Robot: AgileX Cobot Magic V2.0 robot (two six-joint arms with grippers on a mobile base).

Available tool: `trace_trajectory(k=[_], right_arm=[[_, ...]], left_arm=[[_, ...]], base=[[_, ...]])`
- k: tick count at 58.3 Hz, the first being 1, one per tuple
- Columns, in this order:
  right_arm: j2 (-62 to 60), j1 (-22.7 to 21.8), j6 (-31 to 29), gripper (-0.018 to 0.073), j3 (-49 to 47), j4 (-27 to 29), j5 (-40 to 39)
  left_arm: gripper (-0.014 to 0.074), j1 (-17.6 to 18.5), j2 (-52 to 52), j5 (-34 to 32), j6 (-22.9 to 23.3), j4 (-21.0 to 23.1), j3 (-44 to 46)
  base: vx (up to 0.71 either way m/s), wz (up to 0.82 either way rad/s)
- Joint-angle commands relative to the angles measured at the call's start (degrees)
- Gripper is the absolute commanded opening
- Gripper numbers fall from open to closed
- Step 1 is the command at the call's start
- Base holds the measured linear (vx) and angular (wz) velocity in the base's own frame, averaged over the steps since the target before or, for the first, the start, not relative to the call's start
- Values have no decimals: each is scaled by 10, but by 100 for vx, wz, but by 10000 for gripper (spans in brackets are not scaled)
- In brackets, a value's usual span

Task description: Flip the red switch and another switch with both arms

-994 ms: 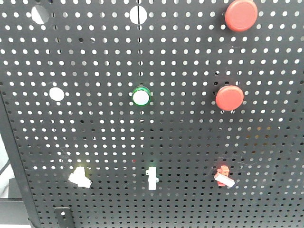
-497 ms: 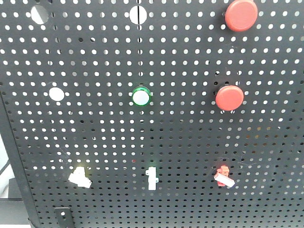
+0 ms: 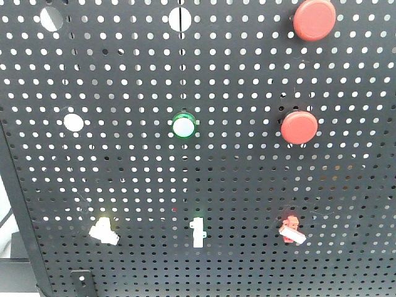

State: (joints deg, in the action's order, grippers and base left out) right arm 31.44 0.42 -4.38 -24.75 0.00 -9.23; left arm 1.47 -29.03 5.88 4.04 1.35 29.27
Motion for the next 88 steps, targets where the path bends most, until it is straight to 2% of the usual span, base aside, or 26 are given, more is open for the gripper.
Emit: trace_trajectory(k=[1,5,12,24,31,35,41,45,57,67,88], right_arm=[[6,0,1,-6,-21,0,-52],[6,0,1,-6,-20,0,-52],[6,0,1,-6,-20,0,-52],[6,0,1,-6,-20,0,-52],[6,0,1,-6,-20,0,-52],[6,0,1,-6,-20,0,-52],[6,0,1,-6,-20,0,-52],[6,0,1,-6,-20,0,-52],[6,0,0,-6,-20,0,-52],[6,0,0,-6,-20,0,-52],[6,0,-5,-6,-20,0,-52]], left_arm=[[2,0,-26,-53,6,33,17],[2,9,-43,-59,6,46,17],[2,52,-76,-88,6,45,17],[2,152,-155,-212,4,42,18],[2,195,-201,-260,5,22,19],[2,220,-226,-276,5,-8,19],[1,242,-255,-300,5,-38,19],[1,250,-270,-314,4,-38,22],[1,251,-312,-308,4,-37,62],[1,251,-328,-275,4,-36,81],[1,251,-327,-107,10,-31,79]], base=[[0,0],[0,0],[0,0],[0,0],[0,0],[0,0],[0,0],[0,0],[0,0],[0,0],[0,0]])
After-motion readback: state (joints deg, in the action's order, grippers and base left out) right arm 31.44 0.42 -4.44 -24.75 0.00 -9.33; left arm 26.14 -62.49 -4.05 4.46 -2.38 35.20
